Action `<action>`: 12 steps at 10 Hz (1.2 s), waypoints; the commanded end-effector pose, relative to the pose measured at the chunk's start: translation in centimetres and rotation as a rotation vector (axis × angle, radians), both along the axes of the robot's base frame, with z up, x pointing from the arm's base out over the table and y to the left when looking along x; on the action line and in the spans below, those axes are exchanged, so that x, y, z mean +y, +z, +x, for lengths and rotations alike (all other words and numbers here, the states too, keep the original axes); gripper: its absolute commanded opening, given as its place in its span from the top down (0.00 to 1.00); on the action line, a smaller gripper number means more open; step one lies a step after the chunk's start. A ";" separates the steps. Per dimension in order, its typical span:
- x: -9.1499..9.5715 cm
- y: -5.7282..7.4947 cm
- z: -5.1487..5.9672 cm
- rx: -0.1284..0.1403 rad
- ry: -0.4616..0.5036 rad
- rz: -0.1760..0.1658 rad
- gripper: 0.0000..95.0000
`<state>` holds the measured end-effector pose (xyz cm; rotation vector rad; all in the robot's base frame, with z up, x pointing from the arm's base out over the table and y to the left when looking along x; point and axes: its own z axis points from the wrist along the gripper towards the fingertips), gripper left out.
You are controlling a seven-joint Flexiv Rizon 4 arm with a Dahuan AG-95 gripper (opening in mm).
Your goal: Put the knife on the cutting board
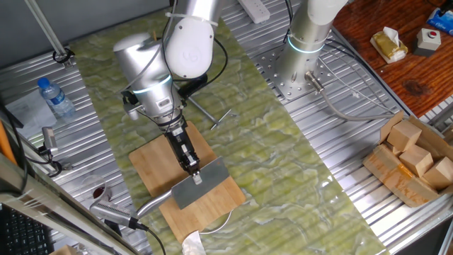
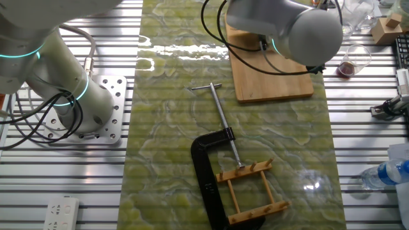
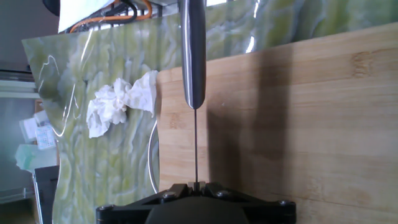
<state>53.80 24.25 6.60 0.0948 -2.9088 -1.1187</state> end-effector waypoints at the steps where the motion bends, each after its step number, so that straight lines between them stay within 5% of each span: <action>1: 0.1 -0.2 0.0 0.003 -0.006 0.009 1.00; 7: 0.1 -1.1 0.0 0.003 -0.016 0.031 1.00; 12: 0.1 -1.1 0.0 -0.012 -0.012 -0.005 1.00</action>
